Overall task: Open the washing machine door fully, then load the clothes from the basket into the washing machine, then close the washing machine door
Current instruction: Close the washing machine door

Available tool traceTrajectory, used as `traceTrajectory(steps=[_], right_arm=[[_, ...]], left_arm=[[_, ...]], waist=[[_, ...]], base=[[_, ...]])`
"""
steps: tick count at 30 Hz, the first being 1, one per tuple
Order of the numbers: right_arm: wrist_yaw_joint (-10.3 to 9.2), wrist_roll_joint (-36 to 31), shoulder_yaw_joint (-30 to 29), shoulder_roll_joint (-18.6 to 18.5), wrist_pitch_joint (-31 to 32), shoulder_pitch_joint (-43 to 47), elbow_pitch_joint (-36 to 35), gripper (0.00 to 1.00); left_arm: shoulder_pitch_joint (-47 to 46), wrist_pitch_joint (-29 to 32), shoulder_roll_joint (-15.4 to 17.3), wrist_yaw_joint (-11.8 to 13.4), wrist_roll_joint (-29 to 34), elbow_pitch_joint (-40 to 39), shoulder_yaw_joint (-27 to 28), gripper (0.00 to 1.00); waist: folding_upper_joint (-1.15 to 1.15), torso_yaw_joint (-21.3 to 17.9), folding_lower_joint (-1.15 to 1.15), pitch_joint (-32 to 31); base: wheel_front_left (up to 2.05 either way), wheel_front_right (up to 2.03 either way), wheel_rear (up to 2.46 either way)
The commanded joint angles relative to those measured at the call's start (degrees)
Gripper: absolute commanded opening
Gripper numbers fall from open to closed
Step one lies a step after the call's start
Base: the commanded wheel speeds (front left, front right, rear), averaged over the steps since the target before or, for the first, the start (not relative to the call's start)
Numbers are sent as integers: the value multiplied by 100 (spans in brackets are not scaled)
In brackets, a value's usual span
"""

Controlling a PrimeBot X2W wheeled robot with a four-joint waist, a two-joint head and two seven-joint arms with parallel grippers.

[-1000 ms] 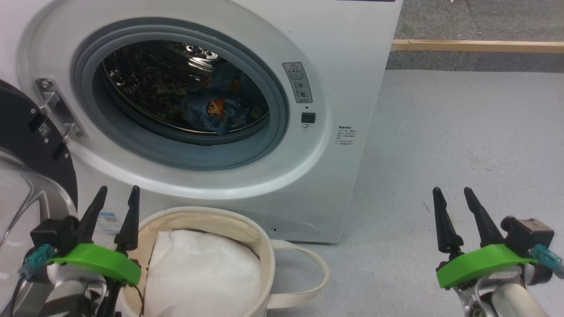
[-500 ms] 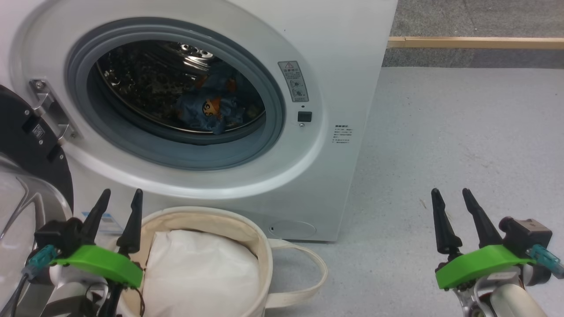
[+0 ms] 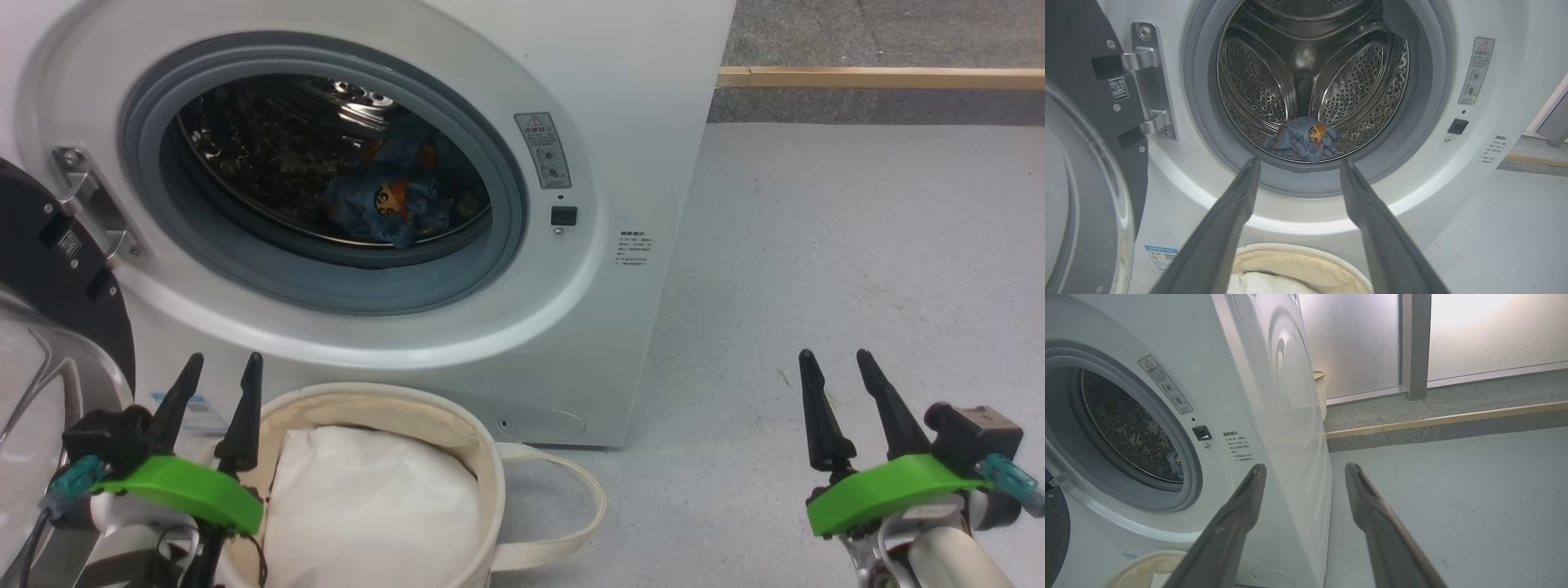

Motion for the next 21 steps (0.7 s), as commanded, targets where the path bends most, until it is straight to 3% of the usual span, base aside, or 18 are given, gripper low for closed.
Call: traceTrajectory(steps=[1, 9, 21], right_arm=[[2, 6, 87, -61, -71, -113, -162, 100], [2, 23, 107, -73, -71, -126, -158, 100], [2, 41, 140, -61, -71, -123, -122, 100]], left_arm=[[-328, -68, 209, -33, -45, -147, 202, 100], [-327, -68, 149, -33, 6, -125, 256, 100], [-286, -68, 145, -33, 12, -167, 116, 100]], waist=[[0, 3, 0, 1], [0, 19, 0, 3], [0, 55, 0, -23]], base=[[-41, 23, 18], [-123, 88, 35], [-190, 171, 19]])
